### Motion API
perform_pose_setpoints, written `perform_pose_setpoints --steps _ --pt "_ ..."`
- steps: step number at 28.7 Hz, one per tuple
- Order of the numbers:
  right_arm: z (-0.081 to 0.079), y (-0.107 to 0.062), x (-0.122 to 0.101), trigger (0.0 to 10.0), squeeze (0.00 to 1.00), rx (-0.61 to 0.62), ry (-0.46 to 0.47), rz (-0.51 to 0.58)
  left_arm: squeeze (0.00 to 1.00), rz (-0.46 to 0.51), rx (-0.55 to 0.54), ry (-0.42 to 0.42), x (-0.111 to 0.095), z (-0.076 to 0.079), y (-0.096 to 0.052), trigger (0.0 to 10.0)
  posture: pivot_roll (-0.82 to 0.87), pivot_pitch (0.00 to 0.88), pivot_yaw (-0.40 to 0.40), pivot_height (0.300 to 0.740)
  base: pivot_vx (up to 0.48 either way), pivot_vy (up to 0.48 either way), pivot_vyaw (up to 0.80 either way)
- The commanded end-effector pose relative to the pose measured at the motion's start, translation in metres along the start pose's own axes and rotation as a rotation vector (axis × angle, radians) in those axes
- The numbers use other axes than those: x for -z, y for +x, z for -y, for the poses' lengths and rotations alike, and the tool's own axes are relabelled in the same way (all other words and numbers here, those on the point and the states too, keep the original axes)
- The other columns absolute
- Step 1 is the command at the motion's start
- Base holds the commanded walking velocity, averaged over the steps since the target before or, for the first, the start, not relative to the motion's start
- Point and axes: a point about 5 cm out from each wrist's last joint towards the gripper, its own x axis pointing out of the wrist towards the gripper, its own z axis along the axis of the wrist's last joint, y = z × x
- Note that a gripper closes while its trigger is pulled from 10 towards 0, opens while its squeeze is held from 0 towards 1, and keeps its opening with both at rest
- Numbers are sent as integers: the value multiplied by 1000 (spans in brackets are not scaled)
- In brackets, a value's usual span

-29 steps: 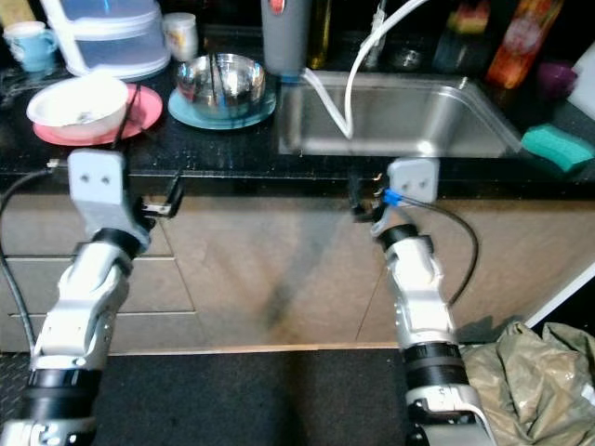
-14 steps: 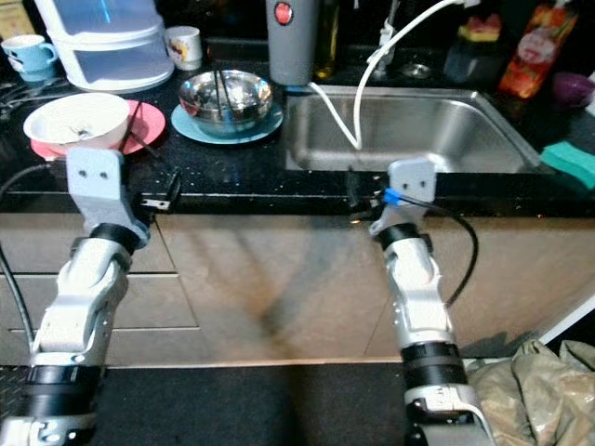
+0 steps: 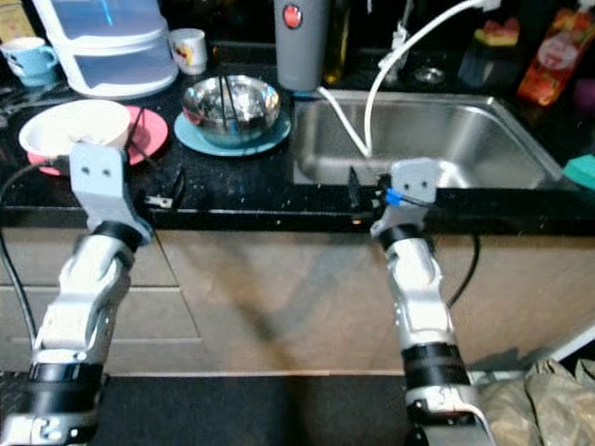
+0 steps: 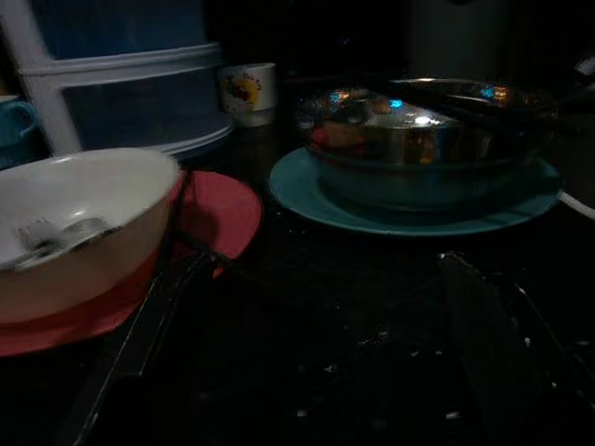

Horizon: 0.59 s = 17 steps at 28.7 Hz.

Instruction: Kitchen organization

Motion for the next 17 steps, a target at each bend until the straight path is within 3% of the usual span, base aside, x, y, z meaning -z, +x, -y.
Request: perform_pose_setpoints --steps 1,17 --pt "4 -1 0 10000 0 11 2 1 0 -15 6 -13 3 1 -1 10000 16 58 -42 740 255 0 0" --pt "4 -2 0 10000 0 13 1 -3 0 -15 6 -14 2 1 -1 10000 16 67 -44 740 255 0 0"
